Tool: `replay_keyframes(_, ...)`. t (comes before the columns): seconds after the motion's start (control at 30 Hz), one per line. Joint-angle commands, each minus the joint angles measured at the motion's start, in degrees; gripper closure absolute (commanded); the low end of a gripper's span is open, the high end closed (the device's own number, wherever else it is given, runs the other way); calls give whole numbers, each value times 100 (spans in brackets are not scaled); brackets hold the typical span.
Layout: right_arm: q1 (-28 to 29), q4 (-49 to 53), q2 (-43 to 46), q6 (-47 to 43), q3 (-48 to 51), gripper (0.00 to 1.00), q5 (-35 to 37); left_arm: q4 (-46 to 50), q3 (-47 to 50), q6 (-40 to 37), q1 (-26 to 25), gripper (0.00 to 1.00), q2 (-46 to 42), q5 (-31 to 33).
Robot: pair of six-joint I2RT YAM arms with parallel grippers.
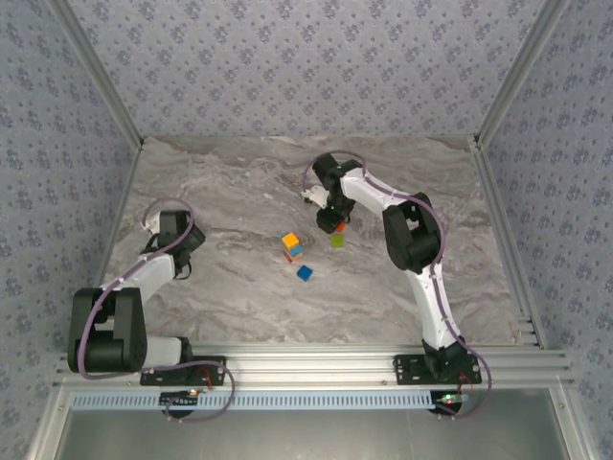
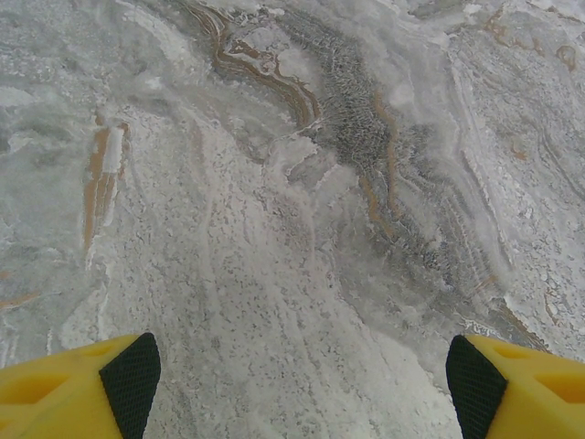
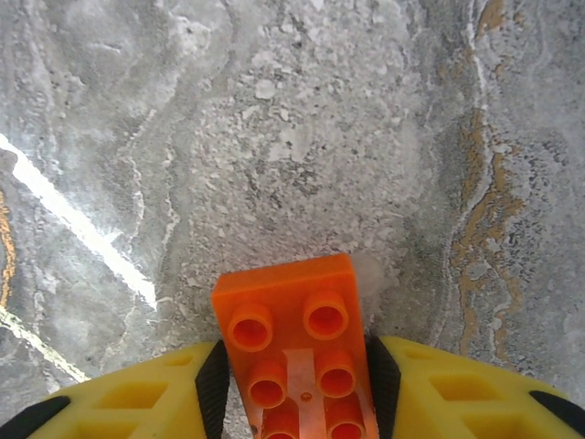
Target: Assemble a carrot with lego
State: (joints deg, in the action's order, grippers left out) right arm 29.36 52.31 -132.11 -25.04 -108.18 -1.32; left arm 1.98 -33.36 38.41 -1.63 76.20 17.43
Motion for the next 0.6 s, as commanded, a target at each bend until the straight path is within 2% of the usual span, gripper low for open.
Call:
replay_keyframes(0.0,-62,271,-165,-39,-80,56,-72,101,-170,-93,-36,16,17,85)
replay_keyframes(0.13,-69,270,-145,-12,-61,57,-189,106,-170,-91,-35,16,17,85)
replay_keyframes(0.3,-79,195,-117,183,-81,64,-173,86,-150,-94,-33,16,-7,102)
replay_keyframes(0.57,-233,130,473,962,-259,72,-537,87,-227,-299,-282,16,-60,131)
